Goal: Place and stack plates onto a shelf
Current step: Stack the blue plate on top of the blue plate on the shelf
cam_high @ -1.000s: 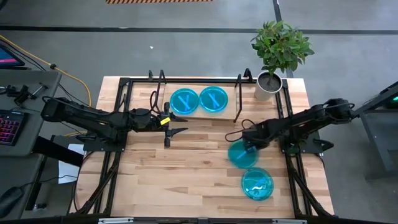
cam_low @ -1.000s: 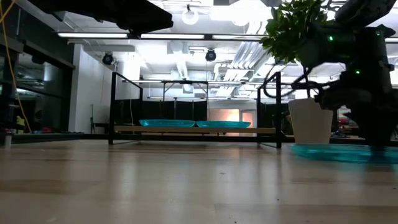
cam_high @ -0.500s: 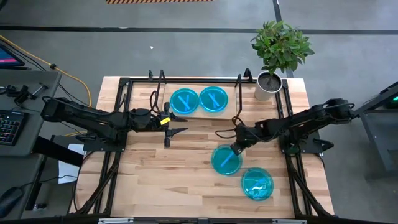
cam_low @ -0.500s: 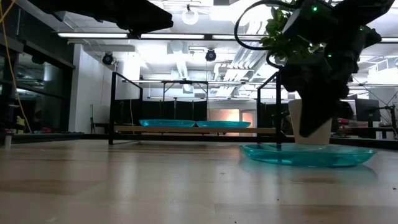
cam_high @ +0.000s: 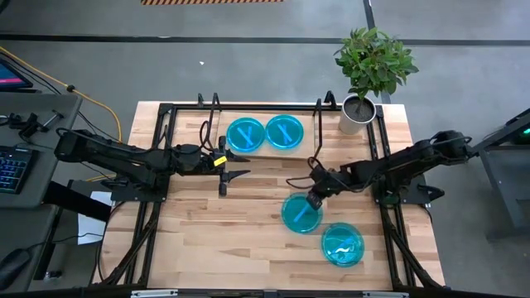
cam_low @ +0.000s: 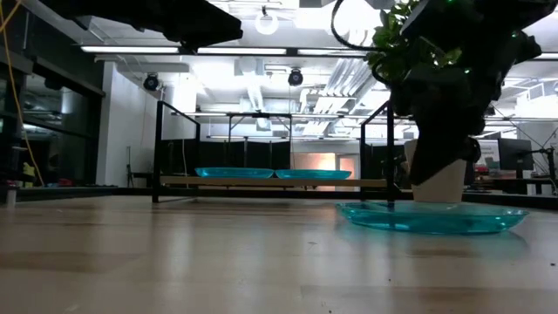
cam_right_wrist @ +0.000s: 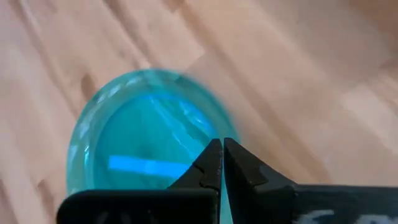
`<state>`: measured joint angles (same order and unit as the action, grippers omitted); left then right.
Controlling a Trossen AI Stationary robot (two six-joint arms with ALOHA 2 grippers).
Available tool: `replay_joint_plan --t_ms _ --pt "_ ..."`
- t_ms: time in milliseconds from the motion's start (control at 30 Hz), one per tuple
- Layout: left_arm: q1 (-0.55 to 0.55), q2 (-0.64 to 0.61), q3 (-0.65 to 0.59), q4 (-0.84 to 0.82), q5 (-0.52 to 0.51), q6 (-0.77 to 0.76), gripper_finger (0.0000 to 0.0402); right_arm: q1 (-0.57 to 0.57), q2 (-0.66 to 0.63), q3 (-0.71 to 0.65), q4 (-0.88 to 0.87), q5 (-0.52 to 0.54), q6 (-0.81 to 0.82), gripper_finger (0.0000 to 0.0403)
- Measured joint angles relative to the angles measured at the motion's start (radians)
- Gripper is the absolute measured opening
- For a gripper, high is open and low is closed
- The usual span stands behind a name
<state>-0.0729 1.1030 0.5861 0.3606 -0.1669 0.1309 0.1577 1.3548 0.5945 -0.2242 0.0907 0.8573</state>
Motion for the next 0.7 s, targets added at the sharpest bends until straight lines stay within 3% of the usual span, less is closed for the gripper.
replay_joint_plan --t_ms 133,300,500,700 --pt "0.0 0.0 0.0 -0.008 0.0 -0.021 0.0138 0.044 0.0 0.0 -0.006 0.002 0.022 0.0" --pt "0.0 0.0 0.0 -0.007 0.0 -0.025 0.0138 0.077 -0.001 -0.001 -0.089 0.128 0.043 0.0001" --pt "0.0 0.0 0.0 -0.006 0.0 -0.025 0.0138 0.079 -0.015 -0.001 -0.089 0.136 0.042 0.0002" --pt "0.0 0.0 0.0 -0.007 0.0 -0.025 0.0138 0.079 -0.085 -0.001 -0.191 0.142 0.068 0.0048"
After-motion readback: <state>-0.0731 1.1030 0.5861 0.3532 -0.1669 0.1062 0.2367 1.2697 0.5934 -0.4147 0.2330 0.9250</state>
